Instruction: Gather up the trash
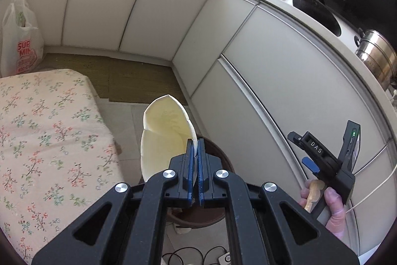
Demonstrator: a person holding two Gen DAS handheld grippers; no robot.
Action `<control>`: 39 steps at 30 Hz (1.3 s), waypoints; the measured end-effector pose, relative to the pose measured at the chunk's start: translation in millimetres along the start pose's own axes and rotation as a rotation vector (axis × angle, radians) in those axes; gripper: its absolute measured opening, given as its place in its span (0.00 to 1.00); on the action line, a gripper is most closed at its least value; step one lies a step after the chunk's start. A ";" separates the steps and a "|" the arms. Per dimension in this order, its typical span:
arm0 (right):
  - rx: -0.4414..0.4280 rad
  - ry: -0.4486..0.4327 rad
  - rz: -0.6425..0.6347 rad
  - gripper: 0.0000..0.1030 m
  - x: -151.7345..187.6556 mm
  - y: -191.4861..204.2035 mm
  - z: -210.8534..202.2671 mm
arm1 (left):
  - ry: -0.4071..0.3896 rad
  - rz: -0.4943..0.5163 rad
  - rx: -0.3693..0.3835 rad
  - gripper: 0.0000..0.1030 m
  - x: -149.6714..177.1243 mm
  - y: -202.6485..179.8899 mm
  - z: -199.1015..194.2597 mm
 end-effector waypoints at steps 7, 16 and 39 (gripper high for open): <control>0.041 0.037 0.060 0.93 -9.7 -29.8 18.6 | 0.078 0.078 0.043 0.04 -15.1 -52.2 65.8; 0.060 0.031 0.087 0.93 -8.4 -36.8 17.2 | 0.074 0.172 -0.138 0.61 -7.0 -60.0 70.3; -0.131 -0.110 -0.229 0.93 190.7 39.3 -149.3 | -0.178 0.199 -0.512 0.94 103.3 17.1 -148.6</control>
Point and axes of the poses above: each gripper's, at about its wrist camera, not at the fingertips, and z roughly the way its jaws point, y to its left, x to its underside, the point moved 8 cm from there along z, roughly the way its jaws point, and after that the axes turned 11 degrees about z, right-handed, at the moved point
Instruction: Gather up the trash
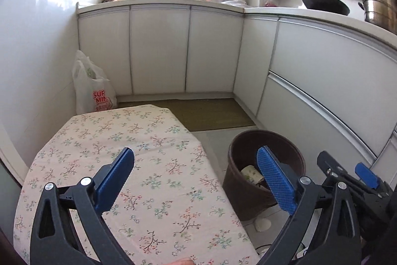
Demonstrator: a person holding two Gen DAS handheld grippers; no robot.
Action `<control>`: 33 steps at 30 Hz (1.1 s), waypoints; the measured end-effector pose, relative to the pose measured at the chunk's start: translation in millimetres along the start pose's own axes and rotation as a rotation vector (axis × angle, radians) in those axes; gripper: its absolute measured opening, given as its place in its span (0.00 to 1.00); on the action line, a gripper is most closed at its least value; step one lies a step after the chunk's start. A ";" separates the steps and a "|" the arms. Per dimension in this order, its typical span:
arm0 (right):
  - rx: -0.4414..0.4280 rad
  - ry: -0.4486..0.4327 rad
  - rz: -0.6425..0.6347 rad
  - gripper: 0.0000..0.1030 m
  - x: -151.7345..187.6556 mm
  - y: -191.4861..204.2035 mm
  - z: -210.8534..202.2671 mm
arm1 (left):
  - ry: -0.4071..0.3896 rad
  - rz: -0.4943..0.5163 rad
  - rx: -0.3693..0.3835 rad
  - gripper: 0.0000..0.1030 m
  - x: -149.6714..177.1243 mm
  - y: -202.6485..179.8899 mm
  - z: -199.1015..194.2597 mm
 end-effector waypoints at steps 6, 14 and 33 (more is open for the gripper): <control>0.035 -0.048 -0.002 0.93 3.6 0.0 -4.0 | 0.007 -0.004 -0.048 0.93 15.8 24.3 -0.2; 0.041 -0.082 -0.053 0.93 6.1 7.2 -5.9 | 0.071 -0.069 -0.005 0.93 24.3 30.9 11.8; 0.052 -0.134 -0.130 0.93 9.1 19.3 -13.9 | 0.106 -0.087 0.021 0.93 30.5 30.7 12.8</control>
Point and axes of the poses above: each gripper's, at about its wrist camera, not at the fingertips, and z roughly the way its jaws point, y to its left, x to its underside, the point moved 8 cm from there along z, roughly the way its jaws point, and after that the axes turned 11 degrees about z, right-handed, at the moved point
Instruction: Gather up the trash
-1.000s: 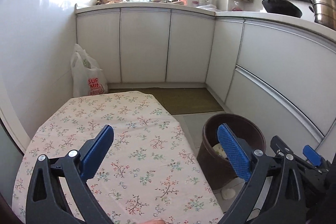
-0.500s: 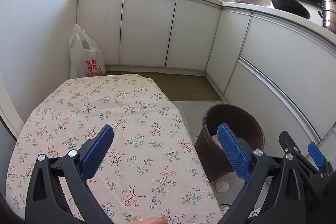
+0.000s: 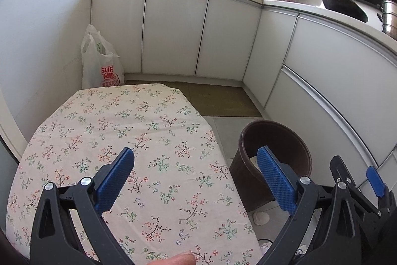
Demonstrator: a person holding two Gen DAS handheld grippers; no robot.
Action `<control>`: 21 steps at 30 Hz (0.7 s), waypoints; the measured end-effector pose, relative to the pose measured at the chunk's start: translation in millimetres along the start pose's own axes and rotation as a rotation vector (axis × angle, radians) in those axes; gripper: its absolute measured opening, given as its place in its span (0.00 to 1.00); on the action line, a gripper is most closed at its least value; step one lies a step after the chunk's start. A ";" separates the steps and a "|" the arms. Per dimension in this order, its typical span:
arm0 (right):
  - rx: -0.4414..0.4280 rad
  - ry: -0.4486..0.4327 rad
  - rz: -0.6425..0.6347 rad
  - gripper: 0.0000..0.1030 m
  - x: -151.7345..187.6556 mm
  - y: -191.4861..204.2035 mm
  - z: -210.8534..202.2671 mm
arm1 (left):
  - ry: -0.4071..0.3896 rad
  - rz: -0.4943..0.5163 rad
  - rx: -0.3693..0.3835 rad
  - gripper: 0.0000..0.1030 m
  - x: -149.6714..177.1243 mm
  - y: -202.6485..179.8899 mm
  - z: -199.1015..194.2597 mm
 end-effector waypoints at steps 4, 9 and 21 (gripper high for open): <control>-0.002 0.006 -0.004 0.93 1.1 0.9 1.1 | 0.009 0.000 0.004 0.93 0.7 0.9 2.7; -0.005 0.010 -0.003 0.93 1.9 0.9 1.1 | 0.015 0.008 0.002 0.93 2.3 -0.6 4.7; -0.001 0.032 -0.009 0.93 3.8 0.2 4.1 | 0.027 0.011 -0.003 0.93 5.2 -1.6 8.9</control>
Point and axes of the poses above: each gripper's, at about its wrist camera, not at the fingertips, and z roughly the way its jaws point, y to its left, x to its underside, the point moved 8 cm from there along z, roughly the way its jaws point, and after that the axes turned 11 degrees about z, right-handed, at the moved point
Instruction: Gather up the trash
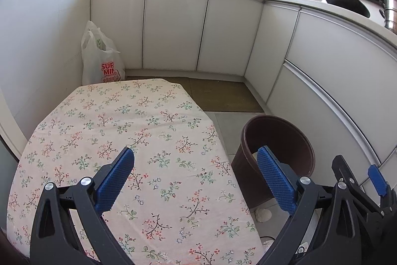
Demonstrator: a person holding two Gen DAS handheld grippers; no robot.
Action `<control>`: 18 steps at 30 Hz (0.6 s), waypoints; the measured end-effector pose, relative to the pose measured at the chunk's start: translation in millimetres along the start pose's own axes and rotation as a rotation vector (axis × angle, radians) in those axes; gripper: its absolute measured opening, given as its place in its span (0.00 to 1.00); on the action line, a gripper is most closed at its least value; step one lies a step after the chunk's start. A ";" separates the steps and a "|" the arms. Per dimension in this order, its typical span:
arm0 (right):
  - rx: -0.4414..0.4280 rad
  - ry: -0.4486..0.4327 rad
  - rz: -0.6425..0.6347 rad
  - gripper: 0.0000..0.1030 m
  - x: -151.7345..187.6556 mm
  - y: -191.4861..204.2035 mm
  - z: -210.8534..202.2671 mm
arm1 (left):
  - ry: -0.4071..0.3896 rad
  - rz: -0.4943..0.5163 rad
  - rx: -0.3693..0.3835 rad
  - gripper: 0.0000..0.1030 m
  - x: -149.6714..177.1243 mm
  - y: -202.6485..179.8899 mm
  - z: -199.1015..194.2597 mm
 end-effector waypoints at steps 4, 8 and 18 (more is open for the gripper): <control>0.000 0.001 0.000 0.93 -0.4 0.2 0.2 | 0.003 0.008 0.002 0.93 0.4 -1.8 1.0; 0.004 0.003 0.000 0.93 0.4 -0.5 1.0 | 0.000 0.016 0.003 0.93 0.0 -2.4 1.0; 0.006 0.003 0.003 0.93 1.1 -2.4 0.9 | -0.034 0.078 0.039 0.78 -0.1 -16.0 -0.7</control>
Point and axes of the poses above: each gripper's, at about its wrist camera, not at the fingertips, and z roughly the way its jaws point, y to its left, x to its underside, the point moved 8 cm from there along z, roughly the way its jaws point, and after that the axes turned 11 degrees about z, right-handed, at the moved point
